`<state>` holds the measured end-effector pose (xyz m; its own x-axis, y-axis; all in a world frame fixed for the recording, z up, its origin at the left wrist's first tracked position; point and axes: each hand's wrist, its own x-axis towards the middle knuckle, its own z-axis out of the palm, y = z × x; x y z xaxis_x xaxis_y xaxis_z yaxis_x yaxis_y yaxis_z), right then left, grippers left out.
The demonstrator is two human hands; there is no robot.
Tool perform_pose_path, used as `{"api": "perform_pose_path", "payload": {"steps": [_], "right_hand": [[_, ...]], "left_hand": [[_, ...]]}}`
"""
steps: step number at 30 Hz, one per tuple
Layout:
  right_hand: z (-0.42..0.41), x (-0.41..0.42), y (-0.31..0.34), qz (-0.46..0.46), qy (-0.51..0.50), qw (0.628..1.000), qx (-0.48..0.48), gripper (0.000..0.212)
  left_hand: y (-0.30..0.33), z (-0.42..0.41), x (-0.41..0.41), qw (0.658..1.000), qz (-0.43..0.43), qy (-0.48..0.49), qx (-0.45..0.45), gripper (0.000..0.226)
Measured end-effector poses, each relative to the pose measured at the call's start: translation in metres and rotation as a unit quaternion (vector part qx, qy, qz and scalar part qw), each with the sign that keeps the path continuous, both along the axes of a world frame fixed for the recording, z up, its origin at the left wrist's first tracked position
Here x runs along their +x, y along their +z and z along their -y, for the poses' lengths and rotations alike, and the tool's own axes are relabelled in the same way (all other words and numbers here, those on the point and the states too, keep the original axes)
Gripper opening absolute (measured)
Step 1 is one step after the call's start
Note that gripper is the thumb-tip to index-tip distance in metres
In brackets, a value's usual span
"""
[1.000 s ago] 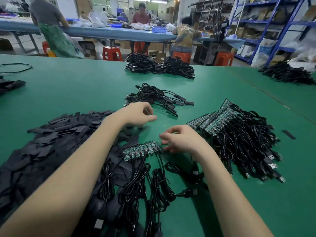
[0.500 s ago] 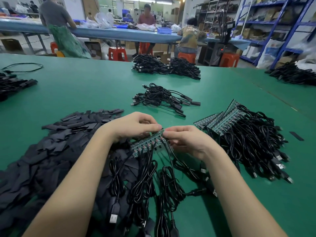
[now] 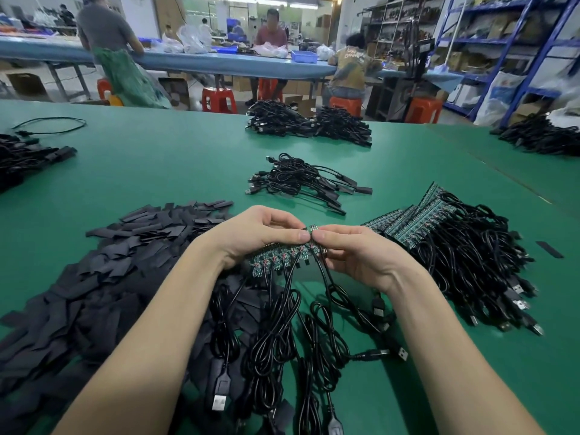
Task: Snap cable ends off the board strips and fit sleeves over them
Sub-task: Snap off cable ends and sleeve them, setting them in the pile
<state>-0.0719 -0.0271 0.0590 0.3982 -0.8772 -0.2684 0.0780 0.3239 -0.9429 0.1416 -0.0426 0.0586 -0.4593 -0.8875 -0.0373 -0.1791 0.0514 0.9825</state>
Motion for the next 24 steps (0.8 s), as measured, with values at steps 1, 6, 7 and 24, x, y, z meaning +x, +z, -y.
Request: {"api": "perform_pose_path", "payload": {"steps": [1,6,7,24], "right_hand": [[0.0,0.0,-0.001,0.008,-0.003,1.0,0.01,0.021],[-0.004,0.006,-0.002,0.092,-0.008,0.993,0.081,0.009],[-0.005,0.006,-0.002,0.111,-0.013,0.989,0.093,0.01],[0.01,-0.008,0.004,0.071,-0.18,0.981,0.025,0.015]], "left_hand": [[-0.001,0.0,-0.001,1.0,-0.015,0.0,0.0,0.013],[-0.002,-0.002,-0.002,0.997,-0.07,-0.031,0.026,0.015],[-0.003,-0.002,-0.002,0.995,-0.087,-0.043,0.039,0.018],[-0.004,-0.022,-0.079,0.979,-0.121,0.163,0.033,0.012]]}}
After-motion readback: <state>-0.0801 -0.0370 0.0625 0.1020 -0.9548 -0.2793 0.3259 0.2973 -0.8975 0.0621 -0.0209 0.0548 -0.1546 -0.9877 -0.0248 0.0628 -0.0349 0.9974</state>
